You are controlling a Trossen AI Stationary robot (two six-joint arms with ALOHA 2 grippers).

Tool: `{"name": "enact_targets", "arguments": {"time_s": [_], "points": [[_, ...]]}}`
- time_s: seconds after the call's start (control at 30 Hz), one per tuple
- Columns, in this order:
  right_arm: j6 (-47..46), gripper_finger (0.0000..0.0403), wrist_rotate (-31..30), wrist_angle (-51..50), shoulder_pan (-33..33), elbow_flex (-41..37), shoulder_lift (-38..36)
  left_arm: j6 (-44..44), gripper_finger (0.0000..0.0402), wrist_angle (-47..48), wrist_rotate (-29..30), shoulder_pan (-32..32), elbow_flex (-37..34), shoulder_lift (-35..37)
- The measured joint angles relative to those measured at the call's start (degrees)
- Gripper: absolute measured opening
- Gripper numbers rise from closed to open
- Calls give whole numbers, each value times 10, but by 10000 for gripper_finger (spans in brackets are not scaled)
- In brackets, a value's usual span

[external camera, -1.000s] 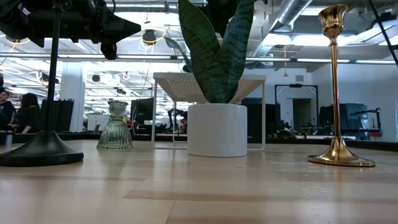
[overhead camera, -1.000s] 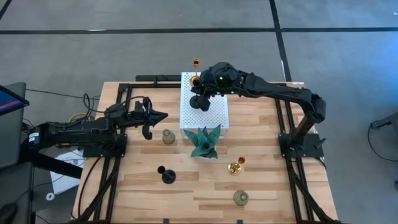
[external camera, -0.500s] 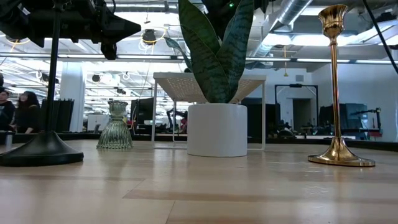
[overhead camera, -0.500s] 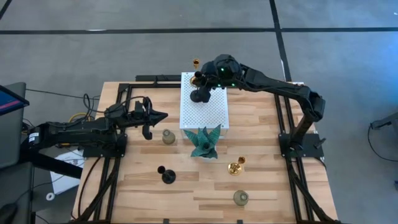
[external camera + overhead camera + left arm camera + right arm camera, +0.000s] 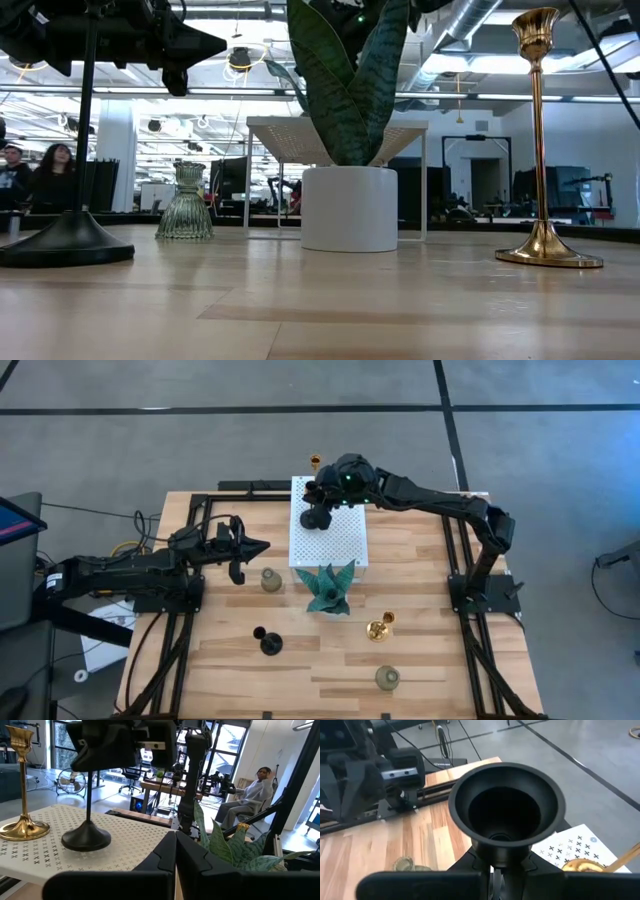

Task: Pick & Place candle stick holders
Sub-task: Put the top black candle holder on the shelf

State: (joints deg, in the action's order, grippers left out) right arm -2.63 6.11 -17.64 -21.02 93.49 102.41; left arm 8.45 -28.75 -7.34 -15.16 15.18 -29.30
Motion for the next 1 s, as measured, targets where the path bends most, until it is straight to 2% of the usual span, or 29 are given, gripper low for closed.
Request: {"name": "enact_targets", "arguments": {"time_s": [0.23, 0.83, 1.0], "points": [[10, 15, -30, -6, -1, 0, 1, 0, 4, 0, 0, 0, 0, 0], [11, 15, -33, -33, -6, 0, 1, 0, 6, 0, 0, 0, 0, 0], [11, 50, -32, -33, -6, 0, 1, 0, 4, 0, 0, 0, 0, 0]]}}
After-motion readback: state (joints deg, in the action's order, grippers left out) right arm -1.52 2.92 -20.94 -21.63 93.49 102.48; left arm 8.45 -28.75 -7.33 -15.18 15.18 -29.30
